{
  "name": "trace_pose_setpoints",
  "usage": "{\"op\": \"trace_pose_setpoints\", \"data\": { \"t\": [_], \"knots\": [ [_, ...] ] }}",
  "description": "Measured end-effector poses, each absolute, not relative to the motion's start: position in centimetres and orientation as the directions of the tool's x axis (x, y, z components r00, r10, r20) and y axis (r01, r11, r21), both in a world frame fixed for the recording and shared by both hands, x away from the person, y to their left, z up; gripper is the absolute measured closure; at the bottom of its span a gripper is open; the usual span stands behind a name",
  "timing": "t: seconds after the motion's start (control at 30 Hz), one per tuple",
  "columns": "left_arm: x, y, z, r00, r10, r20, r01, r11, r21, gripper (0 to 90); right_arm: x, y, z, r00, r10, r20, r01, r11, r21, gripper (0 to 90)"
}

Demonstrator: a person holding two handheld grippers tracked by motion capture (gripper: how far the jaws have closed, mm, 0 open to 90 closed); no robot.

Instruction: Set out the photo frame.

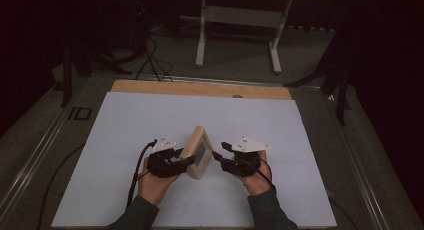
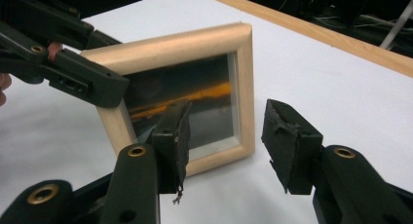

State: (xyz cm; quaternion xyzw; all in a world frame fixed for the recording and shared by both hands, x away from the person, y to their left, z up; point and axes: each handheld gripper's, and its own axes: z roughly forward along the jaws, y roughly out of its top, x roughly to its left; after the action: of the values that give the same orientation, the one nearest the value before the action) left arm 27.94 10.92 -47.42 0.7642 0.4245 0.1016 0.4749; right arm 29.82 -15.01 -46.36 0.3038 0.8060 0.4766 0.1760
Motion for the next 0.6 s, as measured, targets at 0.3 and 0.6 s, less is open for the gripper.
{"op": "trace_pose_setpoints", "data": {
  "t": [0.3,0.6],
  "knots": [
    [27.7,10.5,-47.3,0.641,0.73,-0.235,0.539,-0.211,0.815,58.6,29.9,-15.7,-45.6,-0.738,0.675,0.009,0.312,0.33,0.891,52.8],
    [27.5,10.3,-47.3,0.654,0.727,-0.21,0.518,-0.229,0.824,59.6,29.9,-16.4,-44.9,-0.726,0.688,0.011,0.293,0.296,0.909,66.1]
  ]
}}
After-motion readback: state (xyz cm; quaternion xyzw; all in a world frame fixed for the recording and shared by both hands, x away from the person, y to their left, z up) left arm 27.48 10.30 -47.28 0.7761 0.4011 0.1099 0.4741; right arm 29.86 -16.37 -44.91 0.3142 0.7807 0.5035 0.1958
